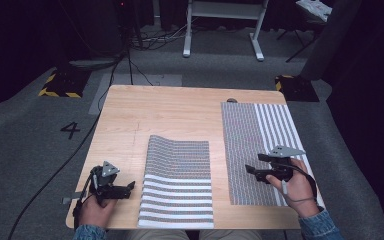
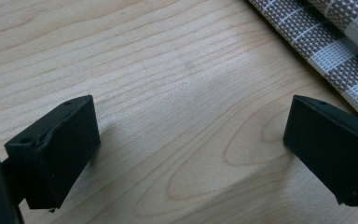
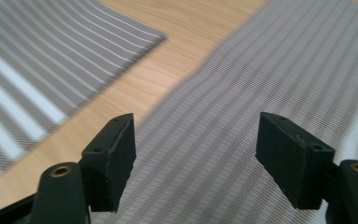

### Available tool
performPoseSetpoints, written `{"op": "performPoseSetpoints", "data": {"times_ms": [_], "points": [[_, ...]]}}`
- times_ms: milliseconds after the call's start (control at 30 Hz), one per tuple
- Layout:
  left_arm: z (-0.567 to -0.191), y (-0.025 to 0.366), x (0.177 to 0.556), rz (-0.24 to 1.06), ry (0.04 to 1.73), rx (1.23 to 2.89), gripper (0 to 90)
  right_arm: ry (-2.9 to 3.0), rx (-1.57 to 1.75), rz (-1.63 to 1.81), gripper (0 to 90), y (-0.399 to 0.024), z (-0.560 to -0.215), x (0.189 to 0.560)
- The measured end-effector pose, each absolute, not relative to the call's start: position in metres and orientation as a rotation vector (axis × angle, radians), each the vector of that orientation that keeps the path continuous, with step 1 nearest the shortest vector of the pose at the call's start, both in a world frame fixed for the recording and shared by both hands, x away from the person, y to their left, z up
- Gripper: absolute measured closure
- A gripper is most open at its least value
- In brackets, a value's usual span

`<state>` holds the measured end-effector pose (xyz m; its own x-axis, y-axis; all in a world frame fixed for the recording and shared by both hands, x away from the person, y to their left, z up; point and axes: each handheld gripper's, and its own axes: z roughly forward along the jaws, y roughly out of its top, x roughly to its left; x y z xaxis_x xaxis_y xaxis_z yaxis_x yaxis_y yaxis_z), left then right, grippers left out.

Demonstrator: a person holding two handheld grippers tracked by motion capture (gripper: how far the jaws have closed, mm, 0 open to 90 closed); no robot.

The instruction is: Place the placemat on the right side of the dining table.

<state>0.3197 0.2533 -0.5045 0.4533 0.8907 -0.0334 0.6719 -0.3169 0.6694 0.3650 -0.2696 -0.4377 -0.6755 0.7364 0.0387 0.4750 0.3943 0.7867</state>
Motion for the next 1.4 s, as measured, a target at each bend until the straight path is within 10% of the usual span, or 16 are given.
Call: {"op": "performPoseSetpoints", "data": {"times_ms": [867,1400], "points": [[-0.504,0.254,0.318,0.457,1.303,2.093,3.7,2.525,0.669,1.452,33.5,-0.140,-0.412,0.298],[-0.504,0.256,0.313,0.455,1.303,2.089,4.7,2.737,0.624,1.105,29.0,-0.087,-0.462,0.314]]}}
